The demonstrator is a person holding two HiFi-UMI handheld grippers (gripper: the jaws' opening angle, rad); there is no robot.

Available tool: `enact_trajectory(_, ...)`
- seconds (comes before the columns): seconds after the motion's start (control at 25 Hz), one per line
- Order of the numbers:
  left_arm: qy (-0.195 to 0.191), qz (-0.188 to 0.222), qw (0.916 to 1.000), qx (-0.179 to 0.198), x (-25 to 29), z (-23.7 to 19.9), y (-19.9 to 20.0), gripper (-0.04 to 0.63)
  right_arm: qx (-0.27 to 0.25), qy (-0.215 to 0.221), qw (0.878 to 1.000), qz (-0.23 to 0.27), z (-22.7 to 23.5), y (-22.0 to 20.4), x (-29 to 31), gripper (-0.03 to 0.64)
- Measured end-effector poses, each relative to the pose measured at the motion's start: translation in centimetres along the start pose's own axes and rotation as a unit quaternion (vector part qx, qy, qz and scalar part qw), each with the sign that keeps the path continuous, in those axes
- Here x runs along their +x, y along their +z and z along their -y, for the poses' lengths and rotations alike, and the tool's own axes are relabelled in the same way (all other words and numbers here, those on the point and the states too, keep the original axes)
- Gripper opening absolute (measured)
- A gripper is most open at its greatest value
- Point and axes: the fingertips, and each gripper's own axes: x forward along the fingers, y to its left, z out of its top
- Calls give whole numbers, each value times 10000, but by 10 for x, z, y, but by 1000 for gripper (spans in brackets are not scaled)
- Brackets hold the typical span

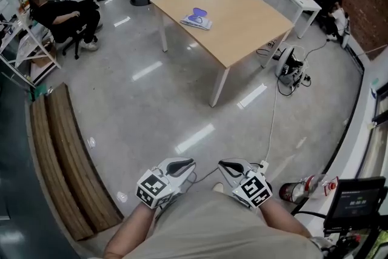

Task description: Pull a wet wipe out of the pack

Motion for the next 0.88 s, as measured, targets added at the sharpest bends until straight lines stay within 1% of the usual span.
enact_trajectory(0.16,35,10,10000,-16,-13,-8,1,41,-7,28,10000,31,-6,11,7,3)
enact_trajectory(0.32,5,49,10000,-36,-24,-22,-8,41,20,49,10000,50,-13,14,28,3)
enact_trajectory(0.52,-17,55,10000,-21,-50,-41,-16,6,4,83,9999,92,-28,30,57,3)
enact_trajectory(0.68,-45,137,9998,-162,-75,-62,-23,6,-51,59,9998,158,-44,45,85,3)
enact_trajectory(0.88,-158,175,9995,-208,-101,-84,-24,6,-69,99,9998,174,-65,66,113,3)
